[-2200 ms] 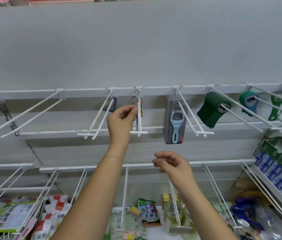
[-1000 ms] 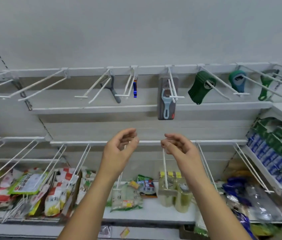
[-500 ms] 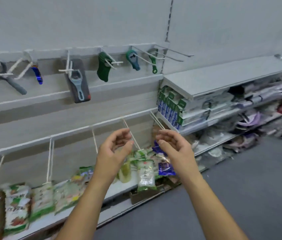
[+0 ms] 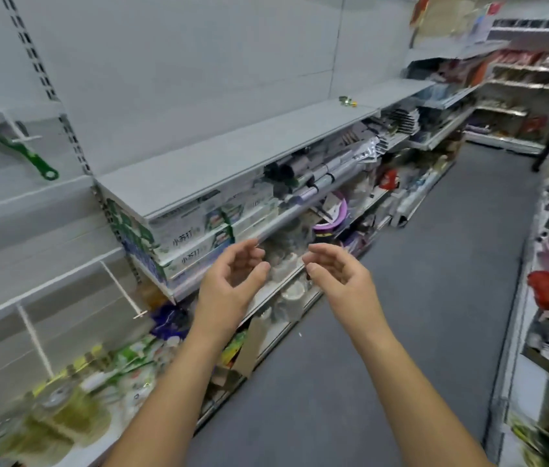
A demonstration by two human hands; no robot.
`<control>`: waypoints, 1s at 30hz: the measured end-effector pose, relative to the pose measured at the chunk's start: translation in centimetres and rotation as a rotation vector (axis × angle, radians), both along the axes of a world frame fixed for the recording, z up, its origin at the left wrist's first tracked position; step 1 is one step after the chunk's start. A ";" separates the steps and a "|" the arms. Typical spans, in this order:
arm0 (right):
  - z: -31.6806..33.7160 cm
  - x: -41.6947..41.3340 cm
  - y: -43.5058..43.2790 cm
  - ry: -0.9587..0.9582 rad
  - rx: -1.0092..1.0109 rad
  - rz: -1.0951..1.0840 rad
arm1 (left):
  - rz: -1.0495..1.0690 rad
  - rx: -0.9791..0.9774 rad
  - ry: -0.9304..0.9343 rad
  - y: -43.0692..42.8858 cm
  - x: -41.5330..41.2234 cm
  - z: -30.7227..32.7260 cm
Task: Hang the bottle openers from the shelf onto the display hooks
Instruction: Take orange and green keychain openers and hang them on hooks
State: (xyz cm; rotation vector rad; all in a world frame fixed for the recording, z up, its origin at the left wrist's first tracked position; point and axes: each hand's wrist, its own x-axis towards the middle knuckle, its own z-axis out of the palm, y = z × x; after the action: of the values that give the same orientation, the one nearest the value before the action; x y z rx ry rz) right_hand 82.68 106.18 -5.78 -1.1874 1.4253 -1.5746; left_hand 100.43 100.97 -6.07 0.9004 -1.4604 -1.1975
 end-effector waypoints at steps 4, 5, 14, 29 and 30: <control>-0.2 -7.1 -3.0 -0.018 -0.013 -0.052 | -0.013 -0.011 0.005 -3.9 -6.7 0.4; -0.4 -8.6 -3.9 -0.030 -0.017 -0.066 | -0.016 -0.014 -0.003 -5.1 -8.2 0.4; -1.2 -20.2 -17.0 0.002 -0.001 -0.119 | -0.042 -0.047 -0.001 -19.5 -20.8 -1.0; -0.9 -41.8 -42.6 -0.023 0.027 -0.214 | -0.121 -0.036 -0.054 -45.9 -44.2 -1.3; -1.0 -43.7 -44.2 -0.024 0.030 -0.203 | -0.101 -0.039 -0.066 -47.5 -45.9 -1.3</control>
State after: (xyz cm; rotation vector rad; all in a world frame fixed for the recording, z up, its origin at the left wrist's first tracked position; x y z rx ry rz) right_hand 38.98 61.96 -6.78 -1.0289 1.5889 -1.6910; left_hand 54.55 53.48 -7.37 0.8552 -1.5936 -1.2184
